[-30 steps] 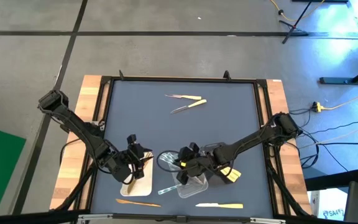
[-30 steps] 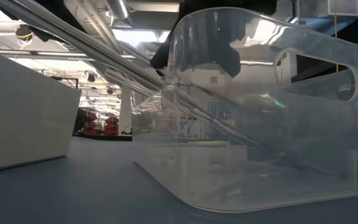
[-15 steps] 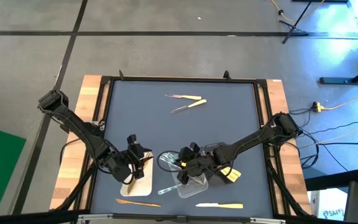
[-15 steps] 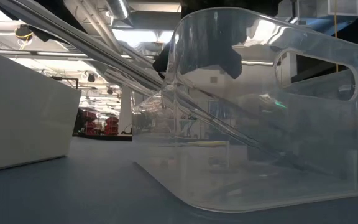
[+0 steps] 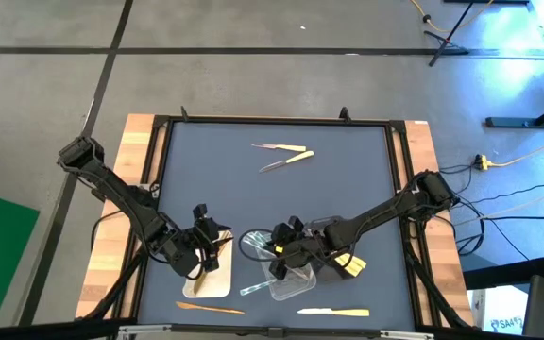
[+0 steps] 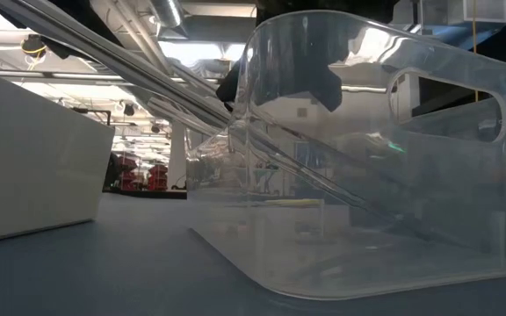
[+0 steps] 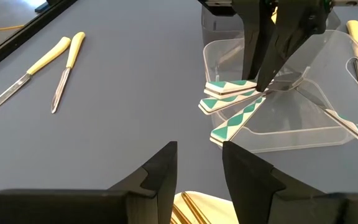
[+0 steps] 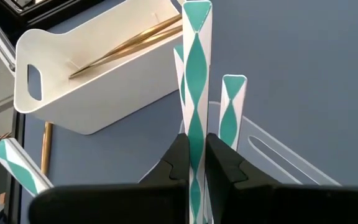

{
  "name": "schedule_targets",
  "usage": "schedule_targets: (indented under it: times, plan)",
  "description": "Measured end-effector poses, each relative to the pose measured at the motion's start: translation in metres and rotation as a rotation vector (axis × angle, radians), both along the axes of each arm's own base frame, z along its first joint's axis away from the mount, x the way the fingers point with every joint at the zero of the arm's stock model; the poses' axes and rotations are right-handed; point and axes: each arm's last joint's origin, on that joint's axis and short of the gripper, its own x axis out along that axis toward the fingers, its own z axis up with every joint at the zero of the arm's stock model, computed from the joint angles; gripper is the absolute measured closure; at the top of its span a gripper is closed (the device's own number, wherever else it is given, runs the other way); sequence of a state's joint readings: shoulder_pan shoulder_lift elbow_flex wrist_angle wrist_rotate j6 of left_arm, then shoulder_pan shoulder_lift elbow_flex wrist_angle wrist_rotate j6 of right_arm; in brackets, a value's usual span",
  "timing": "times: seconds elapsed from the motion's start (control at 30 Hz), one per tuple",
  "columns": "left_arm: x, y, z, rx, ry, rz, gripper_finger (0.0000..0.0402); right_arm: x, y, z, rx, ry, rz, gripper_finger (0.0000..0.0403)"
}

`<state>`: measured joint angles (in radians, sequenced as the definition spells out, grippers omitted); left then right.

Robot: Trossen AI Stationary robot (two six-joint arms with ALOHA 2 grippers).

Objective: Sort silverware by color (type)
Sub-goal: Put the blue patterned table knife into the transparent bin, then put the gold table knife into the white bin

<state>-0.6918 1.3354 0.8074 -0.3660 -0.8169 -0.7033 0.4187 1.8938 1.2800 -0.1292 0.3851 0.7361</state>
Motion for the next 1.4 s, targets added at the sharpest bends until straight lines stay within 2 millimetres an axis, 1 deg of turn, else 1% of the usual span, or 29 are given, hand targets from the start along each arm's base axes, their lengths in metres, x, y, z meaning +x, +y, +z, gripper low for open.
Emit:
schedule_targets:
  times: [0.7,0.8,1.0,1.1,1.23,1.4]
  plan:
    - [0.0000,0.0000,0.0000,0.000,0.000,0.000,0.0280,0.0001,0.0001,0.0003,0.000,-0.001,0.000,0.0388]
    - [0.0000,0.0000,0.0000,0.000,0.000,0.000,0.0280,0.0002,0.0001,0.0003,0.001,-0.001,0.000,0.0372]
    - [0.0000,0.0000,0.0000,0.000,0.000,0.000,0.0280,0.0002,0.0001,0.0003,0.001,-0.002,0.000,0.0307]
    - [0.0000,0.0000,0.0000,0.000,0.000,0.000,0.0280,0.0002,0.0001,0.0003,0.001,-0.002,0.000,0.0285]
    - [0.0000,0.0000,0.0000,0.000,0.000,0.000,0.0280,0.0002,0.0001,0.0003,0.001,-0.002,0.000,0.0271]
    - [0.0000,0.0000,0.0001,0.000,0.000,0.000,0.0280,0.0002,0.0001,0.0003,0.001,-0.002,0.000,0.0270]
